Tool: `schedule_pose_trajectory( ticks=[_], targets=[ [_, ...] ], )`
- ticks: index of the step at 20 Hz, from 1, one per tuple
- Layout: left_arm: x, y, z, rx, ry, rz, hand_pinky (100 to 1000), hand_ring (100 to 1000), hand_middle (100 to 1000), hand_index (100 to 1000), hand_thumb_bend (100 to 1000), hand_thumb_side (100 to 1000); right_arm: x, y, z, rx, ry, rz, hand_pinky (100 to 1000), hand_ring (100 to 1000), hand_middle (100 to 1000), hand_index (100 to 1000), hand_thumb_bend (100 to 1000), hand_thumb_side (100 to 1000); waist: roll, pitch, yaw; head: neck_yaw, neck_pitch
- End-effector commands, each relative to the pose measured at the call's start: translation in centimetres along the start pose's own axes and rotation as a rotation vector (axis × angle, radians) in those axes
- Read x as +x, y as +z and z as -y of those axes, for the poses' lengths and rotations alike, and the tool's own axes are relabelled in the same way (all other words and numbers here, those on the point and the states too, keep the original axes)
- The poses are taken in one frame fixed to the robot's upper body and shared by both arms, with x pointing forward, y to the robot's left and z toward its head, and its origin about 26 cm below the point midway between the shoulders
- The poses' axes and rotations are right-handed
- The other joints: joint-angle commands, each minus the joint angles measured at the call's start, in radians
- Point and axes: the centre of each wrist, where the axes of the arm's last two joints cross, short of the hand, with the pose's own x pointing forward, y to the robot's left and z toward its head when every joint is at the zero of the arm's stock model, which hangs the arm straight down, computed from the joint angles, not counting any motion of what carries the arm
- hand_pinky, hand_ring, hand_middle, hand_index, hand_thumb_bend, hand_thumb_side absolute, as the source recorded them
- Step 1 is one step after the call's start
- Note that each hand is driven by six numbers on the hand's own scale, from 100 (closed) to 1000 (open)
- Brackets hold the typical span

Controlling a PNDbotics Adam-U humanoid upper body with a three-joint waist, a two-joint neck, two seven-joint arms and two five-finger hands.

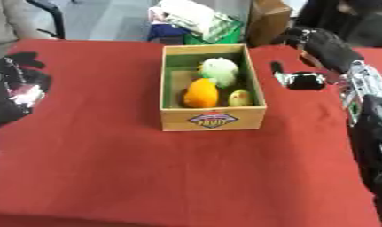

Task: Pick up objects on the table and place them in the box.

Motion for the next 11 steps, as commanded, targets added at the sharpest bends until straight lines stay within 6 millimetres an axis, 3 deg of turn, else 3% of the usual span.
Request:
schedule_pose_trajectory(
  ticks=[1, 11],
  targets=[
    [0.3, -0.2, -0.8, 0.016, -0.020, 0.010, 687, 655, 671, 839, 353, 326, -1.5, 1.0, 2.1, -0.026, 0.029, -0.029, 584, 673, 694, 811, 100, 365, 0.000, -0.020, -0.002, 0.002, -0.001],
    [0.1, 0.1, -0.8, 0.019, -0.023, 0.002, 687, 655, 670, 836, 338, 308, -2.0, 2.6, 1.8, -0.006, 0.009, -0.068, 581, 671, 690, 808, 100, 346, 0.001, -0.025, -0.004, 0.005, 0.006]
  ],
)
